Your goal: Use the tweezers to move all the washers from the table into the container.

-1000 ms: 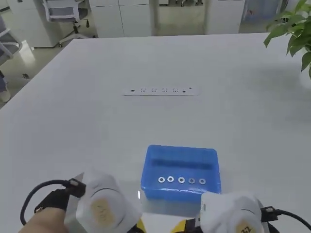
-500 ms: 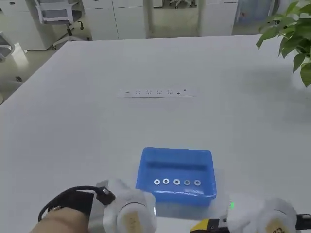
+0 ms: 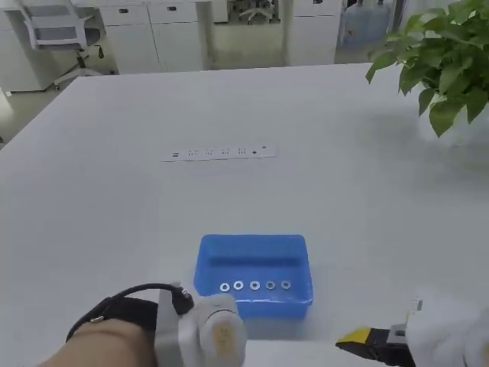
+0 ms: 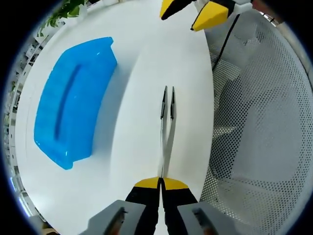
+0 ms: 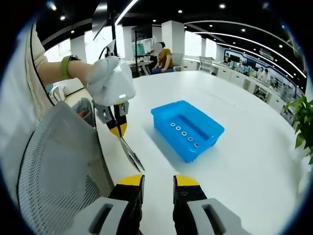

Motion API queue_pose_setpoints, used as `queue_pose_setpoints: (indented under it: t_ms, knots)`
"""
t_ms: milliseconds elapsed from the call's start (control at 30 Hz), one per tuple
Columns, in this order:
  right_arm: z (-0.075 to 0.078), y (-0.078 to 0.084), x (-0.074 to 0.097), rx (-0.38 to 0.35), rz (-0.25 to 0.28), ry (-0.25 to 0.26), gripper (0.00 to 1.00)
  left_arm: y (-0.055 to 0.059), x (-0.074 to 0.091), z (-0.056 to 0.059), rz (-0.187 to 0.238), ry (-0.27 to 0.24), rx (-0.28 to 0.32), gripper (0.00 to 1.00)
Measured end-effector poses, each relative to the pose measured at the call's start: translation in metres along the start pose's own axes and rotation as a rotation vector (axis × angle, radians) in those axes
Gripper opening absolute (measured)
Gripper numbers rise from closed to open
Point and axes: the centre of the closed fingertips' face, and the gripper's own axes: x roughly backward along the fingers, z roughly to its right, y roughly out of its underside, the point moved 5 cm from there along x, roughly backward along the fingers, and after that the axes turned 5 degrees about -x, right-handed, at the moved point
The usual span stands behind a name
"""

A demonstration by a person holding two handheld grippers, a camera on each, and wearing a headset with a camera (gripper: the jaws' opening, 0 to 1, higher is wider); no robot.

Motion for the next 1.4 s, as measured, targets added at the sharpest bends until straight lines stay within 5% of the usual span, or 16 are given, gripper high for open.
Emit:
queue_pose_setpoints:
  t_ms: [233,333,500,633,800,900,967,1167,1267,1400]
  knots:
    - [0.008,-0.003,0.025,-0.037,0.064,0.065,0.21,0.000,0.000,0.001,-0.035,-0.004,0.022,0.00]
    - [0.006,-0.003,0.033,-0.056,0.081,0.076,0.22,0.000,0.000,0.000,-0.040,-0.002,0.088,0.00]
    - [-0.004,-0.003,0.040,-0.094,0.124,0.064,0.25,0.003,0.001,0.000,0.000,-0.011,0.168,0.00]
    - [-0.007,0.001,0.043,-0.123,0.146,0.064,0.26,0.006,0.002,0.006,0.119,0.007,0.280,0.06]
    - [-0.007,0.002,0.045,-0.137,0.180,0.064,0.27,0.016,0.013,0.011,0.359,-0.042,0.472,0.34]
    - [-0.003,0.000,0.045,-0.142,0.199,0.075,0.30,0.022,0.030,0.016,0.558,-0.117,0.530,0.44]
    - [-0.001,-0.002,0.046,-0.147,0.201,0.088,0.34,0.027,0.040,0.020,0.646,-0.158,0.602,0.47]
    - [0.007,-0.015,0.050,-0.193,0.299,0.108,0.45,0.032,0.065,0.030,0.779,-0.374,0.610,0.64]
    - [0.012,-0.026,0.056,-0.237,0.404,0.109,0.54,0.025,0.085,0.032,0.954,-0.454,0.665,0.72]
    - [0.016,-0.038,0.063,-0.242,0.473,0.137,0.60,0.024,0.105,0.033,1.090,-0.541,0.724,0.80]
